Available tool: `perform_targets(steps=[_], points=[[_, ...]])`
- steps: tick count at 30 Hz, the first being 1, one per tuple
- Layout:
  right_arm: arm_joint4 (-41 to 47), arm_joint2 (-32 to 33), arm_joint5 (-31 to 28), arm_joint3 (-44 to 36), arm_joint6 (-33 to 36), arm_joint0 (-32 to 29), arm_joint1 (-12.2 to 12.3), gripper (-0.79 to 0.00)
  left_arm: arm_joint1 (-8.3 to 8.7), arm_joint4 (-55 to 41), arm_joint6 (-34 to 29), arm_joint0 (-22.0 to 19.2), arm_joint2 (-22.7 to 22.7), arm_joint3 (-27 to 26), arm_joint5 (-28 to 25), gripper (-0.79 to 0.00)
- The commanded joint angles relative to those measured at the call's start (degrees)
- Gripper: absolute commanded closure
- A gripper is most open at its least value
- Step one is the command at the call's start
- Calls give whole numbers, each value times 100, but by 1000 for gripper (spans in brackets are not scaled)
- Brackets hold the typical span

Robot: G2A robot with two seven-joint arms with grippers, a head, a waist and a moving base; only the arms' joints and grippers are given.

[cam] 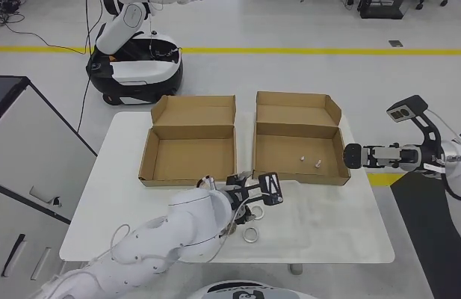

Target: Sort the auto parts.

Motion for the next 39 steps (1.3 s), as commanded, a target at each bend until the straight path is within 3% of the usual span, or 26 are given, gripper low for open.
perform_targets(steps=[1,9,30,34,39], points=[[1,0,0,0,0,0,0,-785,-12,-106,-39,13,40,16,37,-785],[1,0,0,0,0,0,0,-785,-99,-495,-237,-120,176,146,336,-785],[1,0,0,0,0,0,0,-785,-107,-568,-134,-136,199,203,242,-785],[1,0,0,0,0,0,0,-785,-229,-1280,-579,-504,349,353,359,-785],[1,0,0,0,0,0,0,-785,-496,-2127,-1113,-1284,724,646,638,-785]])
